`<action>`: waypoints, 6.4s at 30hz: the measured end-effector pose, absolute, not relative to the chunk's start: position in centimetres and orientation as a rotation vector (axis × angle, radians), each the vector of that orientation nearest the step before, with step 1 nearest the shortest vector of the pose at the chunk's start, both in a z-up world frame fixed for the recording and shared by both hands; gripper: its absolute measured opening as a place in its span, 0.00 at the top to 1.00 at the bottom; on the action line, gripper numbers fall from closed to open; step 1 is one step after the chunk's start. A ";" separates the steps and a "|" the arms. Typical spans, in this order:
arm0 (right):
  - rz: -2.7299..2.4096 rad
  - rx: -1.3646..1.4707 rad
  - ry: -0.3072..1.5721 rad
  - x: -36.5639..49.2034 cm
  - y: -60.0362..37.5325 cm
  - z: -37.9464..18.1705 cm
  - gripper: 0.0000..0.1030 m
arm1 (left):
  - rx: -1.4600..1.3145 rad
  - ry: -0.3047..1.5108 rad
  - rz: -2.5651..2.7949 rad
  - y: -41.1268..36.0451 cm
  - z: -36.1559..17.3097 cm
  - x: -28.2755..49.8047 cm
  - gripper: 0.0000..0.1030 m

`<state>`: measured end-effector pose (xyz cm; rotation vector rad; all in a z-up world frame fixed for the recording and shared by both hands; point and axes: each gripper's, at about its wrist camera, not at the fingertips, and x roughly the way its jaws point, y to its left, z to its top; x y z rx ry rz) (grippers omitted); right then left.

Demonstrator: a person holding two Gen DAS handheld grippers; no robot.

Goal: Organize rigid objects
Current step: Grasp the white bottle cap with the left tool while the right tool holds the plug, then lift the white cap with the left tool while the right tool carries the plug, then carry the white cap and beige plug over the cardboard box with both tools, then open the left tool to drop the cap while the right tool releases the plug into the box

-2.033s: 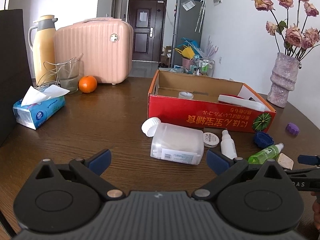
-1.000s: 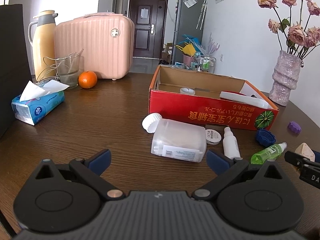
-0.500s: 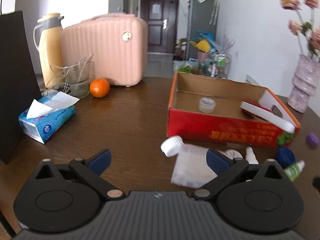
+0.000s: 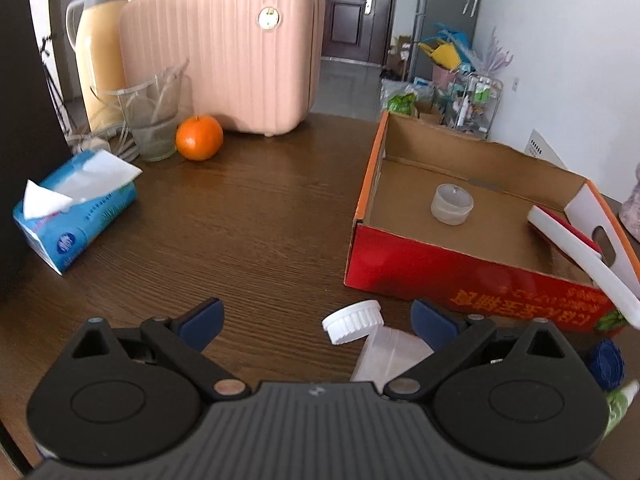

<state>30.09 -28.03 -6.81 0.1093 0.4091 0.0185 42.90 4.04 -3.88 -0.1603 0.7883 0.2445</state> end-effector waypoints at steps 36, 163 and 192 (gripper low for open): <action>-0.053 0.110 0.406 30.9 -28.3 -7.5 0.42 | -0.280 0.719 0.185 5.1 -2.7 42.0 0.60; 0.079 0.142 0.435 52.9 -24.1 -2.2 0.42 | -0.015 0.491 0.076 -4.0 -1.4 51.9 0.60; 0.073 0.115 0.541 55.8 -23.5 -4.3 0.40 | -0.012 0.629 0.078 -3.0 -3.4 55.6 0.22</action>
